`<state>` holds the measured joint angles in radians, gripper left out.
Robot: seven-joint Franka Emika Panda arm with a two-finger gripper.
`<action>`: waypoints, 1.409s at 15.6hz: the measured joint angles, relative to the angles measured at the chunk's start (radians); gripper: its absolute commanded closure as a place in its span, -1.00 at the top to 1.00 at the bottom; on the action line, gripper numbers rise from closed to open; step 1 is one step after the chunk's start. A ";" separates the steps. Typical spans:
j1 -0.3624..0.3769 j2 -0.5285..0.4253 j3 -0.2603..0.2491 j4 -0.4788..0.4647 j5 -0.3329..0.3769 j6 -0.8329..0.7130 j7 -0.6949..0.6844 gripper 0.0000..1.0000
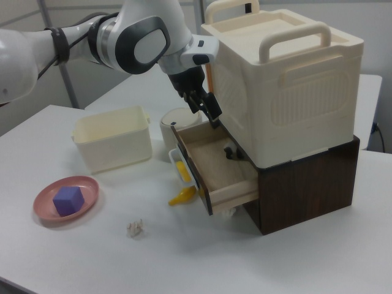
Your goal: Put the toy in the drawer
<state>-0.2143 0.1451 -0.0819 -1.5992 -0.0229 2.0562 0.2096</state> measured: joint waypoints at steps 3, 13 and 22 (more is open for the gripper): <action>0.000 -0.011 0.002 0.004 0.000 -0.031 0.000 1.00; 0.060 -0.150 0.016 0.018 0.000 -0.392 -0.080 1.00; 0.123 -0.189 0.016 0.018 0.000 -0.437 -0.128 1.00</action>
<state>-0.0916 -0.0441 -0.0659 -1.5812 -0.0228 1.6192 0.0815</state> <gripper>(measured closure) 0.000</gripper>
